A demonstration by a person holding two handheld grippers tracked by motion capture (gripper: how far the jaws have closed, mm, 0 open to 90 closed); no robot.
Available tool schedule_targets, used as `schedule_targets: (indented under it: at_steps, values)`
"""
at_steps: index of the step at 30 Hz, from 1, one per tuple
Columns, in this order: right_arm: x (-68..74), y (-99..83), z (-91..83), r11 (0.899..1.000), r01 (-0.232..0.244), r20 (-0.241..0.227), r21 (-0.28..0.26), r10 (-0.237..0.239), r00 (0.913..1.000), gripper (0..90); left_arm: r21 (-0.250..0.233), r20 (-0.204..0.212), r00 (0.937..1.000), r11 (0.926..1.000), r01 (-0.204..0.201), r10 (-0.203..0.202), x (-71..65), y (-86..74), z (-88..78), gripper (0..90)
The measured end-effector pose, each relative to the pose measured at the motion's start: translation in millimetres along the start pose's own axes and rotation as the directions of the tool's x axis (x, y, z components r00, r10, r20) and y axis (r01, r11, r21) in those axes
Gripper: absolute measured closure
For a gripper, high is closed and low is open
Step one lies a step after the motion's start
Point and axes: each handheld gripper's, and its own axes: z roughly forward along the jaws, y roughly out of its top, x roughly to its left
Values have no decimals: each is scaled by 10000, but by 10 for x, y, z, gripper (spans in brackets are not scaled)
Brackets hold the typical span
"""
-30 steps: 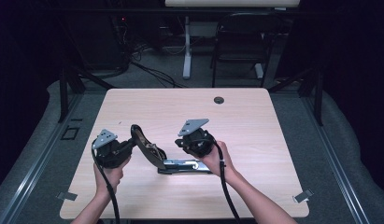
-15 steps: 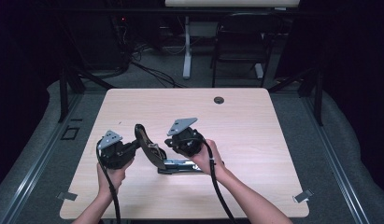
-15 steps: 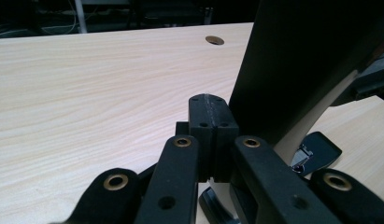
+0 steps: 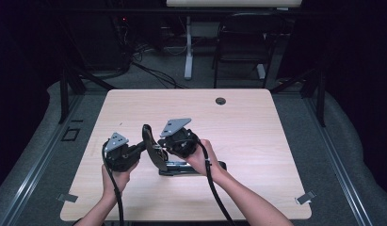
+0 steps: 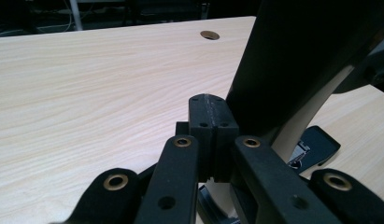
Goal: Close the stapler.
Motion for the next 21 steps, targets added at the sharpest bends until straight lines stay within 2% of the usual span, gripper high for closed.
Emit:
schedule_targets:
  at_steps: [3,8,13,17,21]
  values:
    - [9,20,-72,9998,58,32,-188,-57,10000,900,178,78,9997,9996,-228,227,-42,-6,35,900]
    - [-10,-2,-154,9992,-62,156,-396,68,9999,900,404,278,9990,9985,-359,348,-62,-21,72,900]
    - [-41,-91,-207,9988,-181,190,-457,189,9996,900,738,479,9977,9959,-518,483,-83,-21,94,900]
    - [-76,-163,-248,9979,-362,210,-533,373,9991,900,828,561,9967,9946,-634,588,-96,-28,122,900]
    - [-98,-206,-308,9954,-424,242,-860,446,9987,900,1004,622,9962,9927,-669,609,-102,-29,135,900]
